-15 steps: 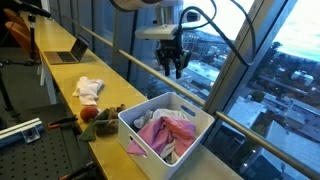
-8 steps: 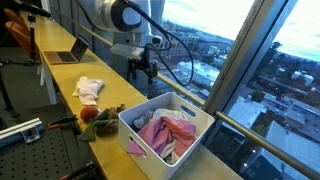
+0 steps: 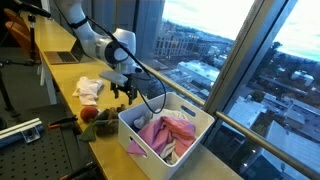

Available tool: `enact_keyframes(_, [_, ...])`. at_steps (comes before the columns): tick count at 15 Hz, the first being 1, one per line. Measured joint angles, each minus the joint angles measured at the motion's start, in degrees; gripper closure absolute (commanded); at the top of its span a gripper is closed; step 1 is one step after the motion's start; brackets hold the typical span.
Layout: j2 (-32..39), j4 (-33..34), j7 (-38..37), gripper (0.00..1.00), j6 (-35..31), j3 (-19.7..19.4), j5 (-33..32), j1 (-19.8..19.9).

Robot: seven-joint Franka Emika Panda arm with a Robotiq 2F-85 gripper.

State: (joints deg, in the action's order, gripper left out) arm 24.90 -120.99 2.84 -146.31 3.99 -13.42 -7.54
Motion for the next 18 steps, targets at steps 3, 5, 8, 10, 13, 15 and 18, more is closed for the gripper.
enact_keyframes(3, [3.9, 1.1, -0.3, 0.00, -0.3, 0.0, 0.0, -0.6])
enact_keyframes(5, [5.9, 1.9, -0.4, 0.00, -0.3, 0.0, 0.0, -0.7])
enact_keyframes(8, [7.9, 3.0, -0.6, 0.00, -0.3, -0.3, 0.0, -0.7])
enact_keyframes(10, [8.6, 3.6, -0.7, 0.00, -0.3, -0.6, 0.0, -0.6])
enact_keyframes(13, [8.7, 3.8, -0.8, 0.00, -0.3, -1.0, 0.0, -0.4])
enact_keyframes(15, [8.8, 3.8, -0.8, 0.00, -0.3, -1.4, 0.0, -0.3])
enact_keyframes(18, [8.8, 3.8, -0.8, 0.00, -0.3, -1.9, 0.0, 0.0])
